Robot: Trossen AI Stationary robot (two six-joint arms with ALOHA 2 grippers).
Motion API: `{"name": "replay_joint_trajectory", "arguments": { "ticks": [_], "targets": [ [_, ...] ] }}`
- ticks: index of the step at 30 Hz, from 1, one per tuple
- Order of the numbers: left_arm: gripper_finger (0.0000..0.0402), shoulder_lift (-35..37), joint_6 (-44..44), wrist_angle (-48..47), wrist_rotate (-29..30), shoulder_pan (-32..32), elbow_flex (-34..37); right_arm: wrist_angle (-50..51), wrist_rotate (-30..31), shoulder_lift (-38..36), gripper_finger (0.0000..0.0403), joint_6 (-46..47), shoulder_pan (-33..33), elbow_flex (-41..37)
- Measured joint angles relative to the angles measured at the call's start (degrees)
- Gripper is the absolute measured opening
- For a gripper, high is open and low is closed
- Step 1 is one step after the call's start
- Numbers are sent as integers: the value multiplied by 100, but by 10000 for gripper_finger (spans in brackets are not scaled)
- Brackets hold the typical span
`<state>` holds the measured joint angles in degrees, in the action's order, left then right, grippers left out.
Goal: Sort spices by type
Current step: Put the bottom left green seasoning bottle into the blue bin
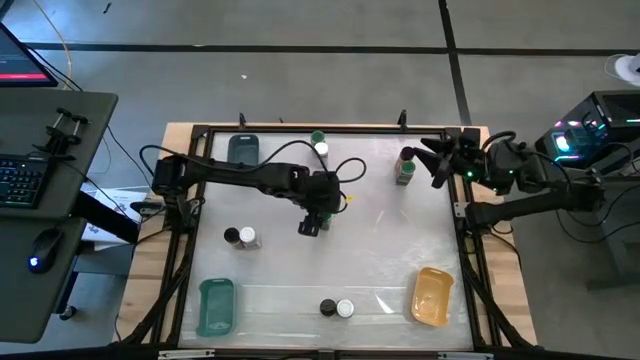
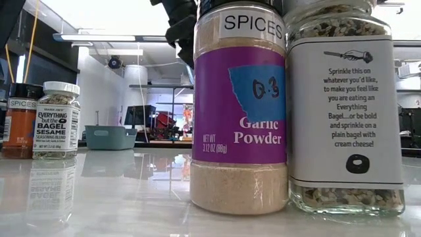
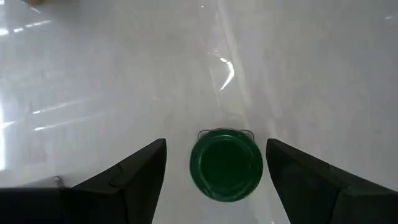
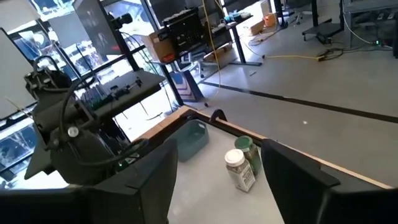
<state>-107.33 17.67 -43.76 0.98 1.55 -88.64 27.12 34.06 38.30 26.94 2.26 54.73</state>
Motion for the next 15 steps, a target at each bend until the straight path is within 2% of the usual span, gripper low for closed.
{"name": "replay_joint_trajectory", "arguments": {
  "ticks": [3, 8, 15],
  "targets": [
    [262, -62, 18, -99, -290, 26, 0, 71, 0, 0, 227, 0, 0, -28],
    [262, -347, 235, -59, -131, -14, 0, 102, 0, -4, 227, 0, 0, -28],
    [258, -437, 80, 46, -120, -29, 2, 102, 0, 0, 227, 12, 0, -30]
  ]
}}
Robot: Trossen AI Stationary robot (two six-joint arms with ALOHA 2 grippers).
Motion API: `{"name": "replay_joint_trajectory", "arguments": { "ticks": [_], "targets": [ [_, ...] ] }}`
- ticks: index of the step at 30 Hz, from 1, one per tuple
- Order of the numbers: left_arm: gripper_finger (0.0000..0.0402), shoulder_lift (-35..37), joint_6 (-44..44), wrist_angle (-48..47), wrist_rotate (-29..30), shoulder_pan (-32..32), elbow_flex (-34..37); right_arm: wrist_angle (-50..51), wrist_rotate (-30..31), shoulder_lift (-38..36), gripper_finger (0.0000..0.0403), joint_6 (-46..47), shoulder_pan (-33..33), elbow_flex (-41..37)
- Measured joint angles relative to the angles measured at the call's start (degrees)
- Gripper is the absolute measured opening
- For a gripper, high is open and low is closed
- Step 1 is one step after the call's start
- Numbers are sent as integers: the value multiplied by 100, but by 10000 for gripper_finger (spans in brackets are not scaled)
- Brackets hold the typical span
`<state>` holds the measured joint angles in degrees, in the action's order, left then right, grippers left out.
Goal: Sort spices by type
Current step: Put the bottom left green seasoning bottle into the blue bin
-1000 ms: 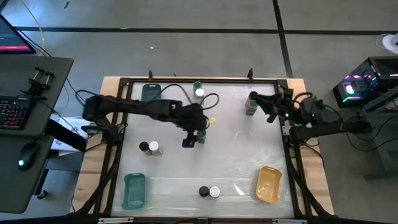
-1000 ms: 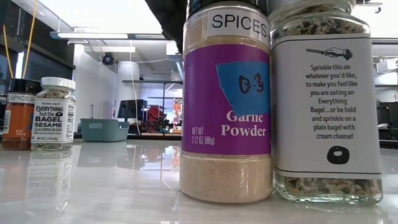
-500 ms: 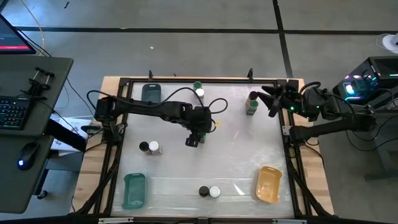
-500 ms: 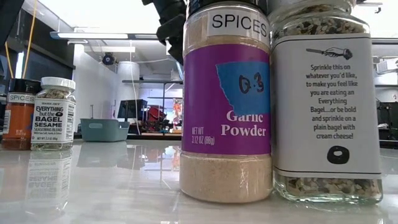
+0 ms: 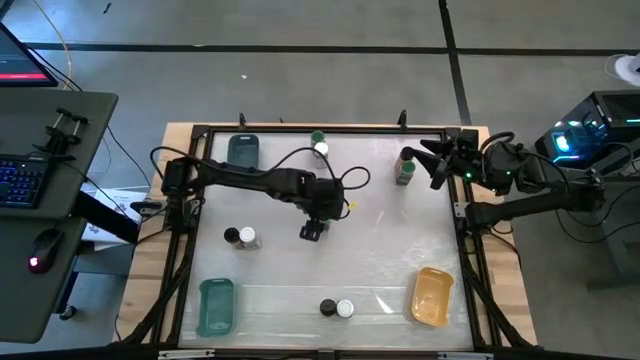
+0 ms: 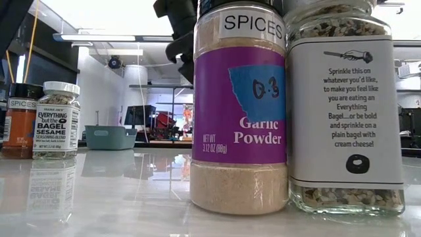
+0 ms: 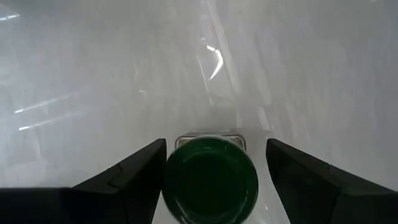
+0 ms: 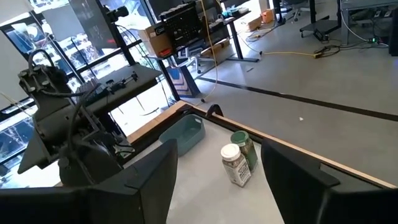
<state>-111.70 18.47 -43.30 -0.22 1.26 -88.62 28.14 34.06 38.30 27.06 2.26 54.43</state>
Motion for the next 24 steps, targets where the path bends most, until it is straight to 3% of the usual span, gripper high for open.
{"name": "replay_joint_trajectory", "arguments": {
  "ticks": [7, 11, 14, 18, 24],
  "targets": [
    [165, 13, -38, -129, -106, 35, -2, 4, 0, 0, 227, -4, 0, 0],
    [165, 15, -15, -188, -86, 36, -8, 4, 0, 0, 227, -5, 0, -2],
    [165, 93, 62, -804, -58, 104, -187, 7, 0, -2, 227, -5, 0, -2],
    [165, 644, 13, -1420, -30, 384, -647, 9, 4, 8, 227, -7, 0, -2],
    [165, 1874, -466, -1804, 1024, 1501, -688, 42, 21, 73, 227, 189, 0, -2]
  ]
}}
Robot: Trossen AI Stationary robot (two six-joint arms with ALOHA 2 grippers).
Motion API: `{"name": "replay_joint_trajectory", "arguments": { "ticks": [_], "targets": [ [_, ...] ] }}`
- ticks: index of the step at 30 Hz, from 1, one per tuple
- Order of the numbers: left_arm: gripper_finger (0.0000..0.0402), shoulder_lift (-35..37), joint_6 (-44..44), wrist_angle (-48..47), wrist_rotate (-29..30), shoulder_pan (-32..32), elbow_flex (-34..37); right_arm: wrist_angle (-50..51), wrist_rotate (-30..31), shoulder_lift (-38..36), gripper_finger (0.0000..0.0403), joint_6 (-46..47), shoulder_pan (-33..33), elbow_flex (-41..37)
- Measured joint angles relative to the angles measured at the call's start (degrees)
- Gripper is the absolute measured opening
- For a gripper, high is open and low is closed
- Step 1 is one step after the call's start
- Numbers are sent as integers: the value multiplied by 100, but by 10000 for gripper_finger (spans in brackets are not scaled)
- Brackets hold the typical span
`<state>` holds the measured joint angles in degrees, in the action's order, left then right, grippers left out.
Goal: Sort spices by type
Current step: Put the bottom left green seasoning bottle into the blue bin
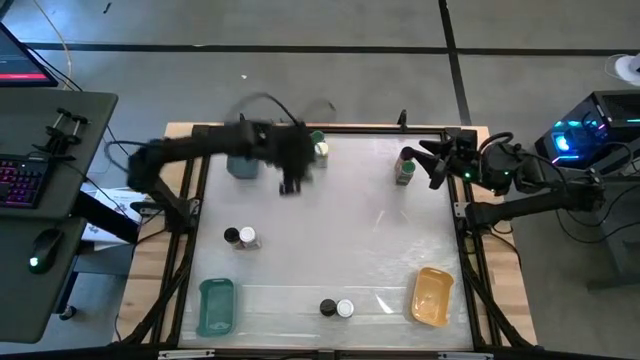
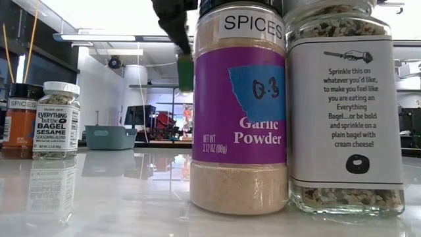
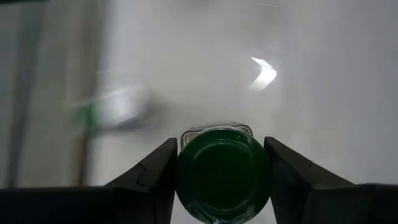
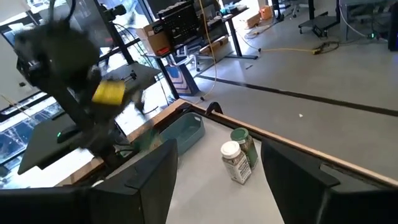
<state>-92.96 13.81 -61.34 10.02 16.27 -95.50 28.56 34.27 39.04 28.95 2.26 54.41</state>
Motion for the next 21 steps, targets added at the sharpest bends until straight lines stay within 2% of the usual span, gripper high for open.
{"name": "replay_joint_trajectory", "arguments": {
  "ticks": [2, 4, 8, 11, 15, 21],
  "targets": [
    [165, 299, -301, -285, 354, 620, 0, 35, -3, 46, 227, 67, 0, 0],
    [165, 489, -557, -579, 462, 1286, -2, 74, -25, 94, 227, 77, 0, -2],
    [165, 519, -843, -902, 424, 2503, 11, 96, -30, 202, 227, 101, 0, -2],
    [165, 391, -1103, -902, 371, 3136, 9, 98, -31, 293, 227, 103, 0, -2],
    [165, 225, -1610, -1022, -127, 3460, 244, 109, -34, 378, 227, 104, 0, -4],
    [165, 545, -2495, 28, -40, 3435, 1606, 122, -34, 449, 227, 105, 0, -4]
  ]
}}
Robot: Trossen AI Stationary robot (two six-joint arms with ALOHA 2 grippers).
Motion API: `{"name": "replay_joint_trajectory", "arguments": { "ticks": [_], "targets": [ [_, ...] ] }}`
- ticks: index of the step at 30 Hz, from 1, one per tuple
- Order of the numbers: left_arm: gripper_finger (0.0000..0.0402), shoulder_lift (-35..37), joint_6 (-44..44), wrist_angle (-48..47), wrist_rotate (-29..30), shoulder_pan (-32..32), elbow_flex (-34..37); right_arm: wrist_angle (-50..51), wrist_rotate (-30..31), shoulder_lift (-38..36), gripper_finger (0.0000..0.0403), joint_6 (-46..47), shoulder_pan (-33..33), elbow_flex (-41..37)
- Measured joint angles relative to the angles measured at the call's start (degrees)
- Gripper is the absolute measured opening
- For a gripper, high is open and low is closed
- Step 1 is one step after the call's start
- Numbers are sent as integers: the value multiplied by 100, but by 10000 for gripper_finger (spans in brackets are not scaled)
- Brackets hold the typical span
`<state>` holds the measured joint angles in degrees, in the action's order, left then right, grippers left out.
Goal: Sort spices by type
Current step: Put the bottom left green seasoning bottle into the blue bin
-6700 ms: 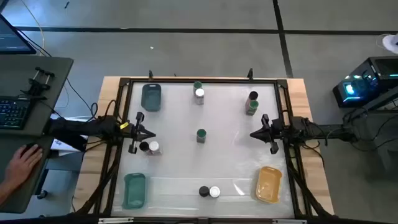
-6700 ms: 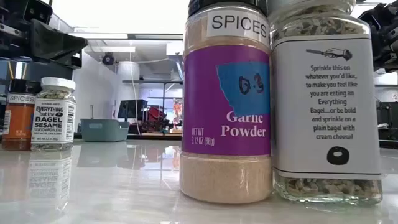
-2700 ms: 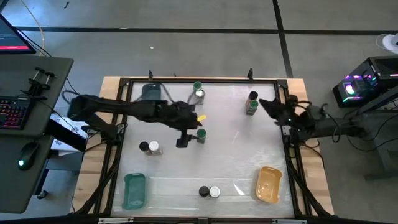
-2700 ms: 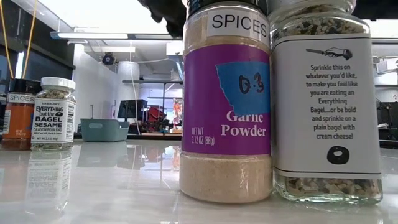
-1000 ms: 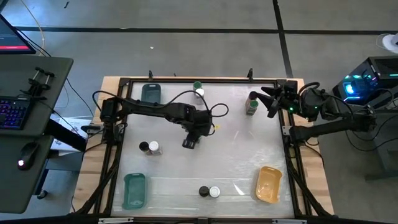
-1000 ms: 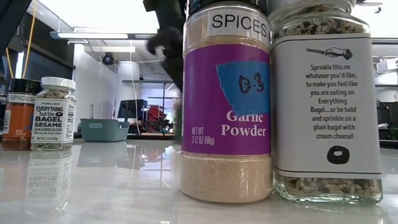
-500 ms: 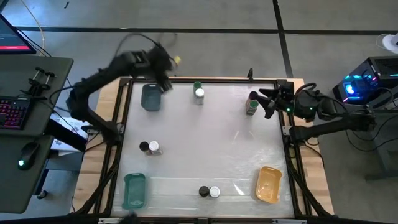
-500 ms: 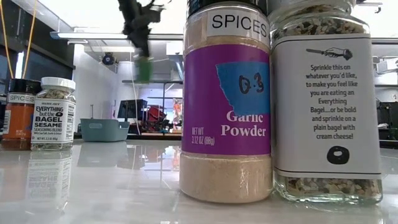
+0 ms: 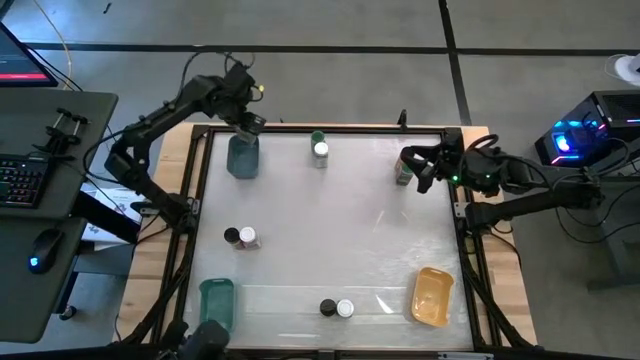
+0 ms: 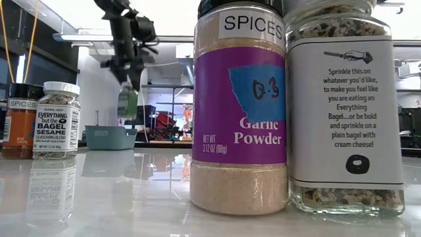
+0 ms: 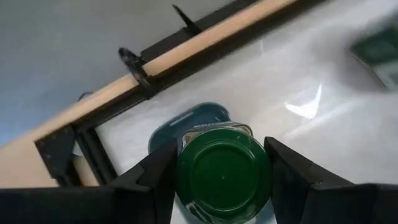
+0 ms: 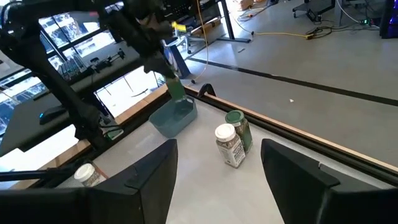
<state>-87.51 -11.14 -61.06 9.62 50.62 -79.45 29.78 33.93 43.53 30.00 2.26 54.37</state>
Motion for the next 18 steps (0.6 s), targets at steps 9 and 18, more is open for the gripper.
{"name": "replay_joint_trajectory", "arguments": {
  "ticks": [9, 18],
  "targets": [
    [165, 824, -977, 1050, 169, -57, 1600, 0, 9, 2, 227, 0, -1, 0],
    [165, 944, -1276, 1805, 302, -76, 2326, -6, 11, 4, 227, 167, 0, 0]
  ]
}}
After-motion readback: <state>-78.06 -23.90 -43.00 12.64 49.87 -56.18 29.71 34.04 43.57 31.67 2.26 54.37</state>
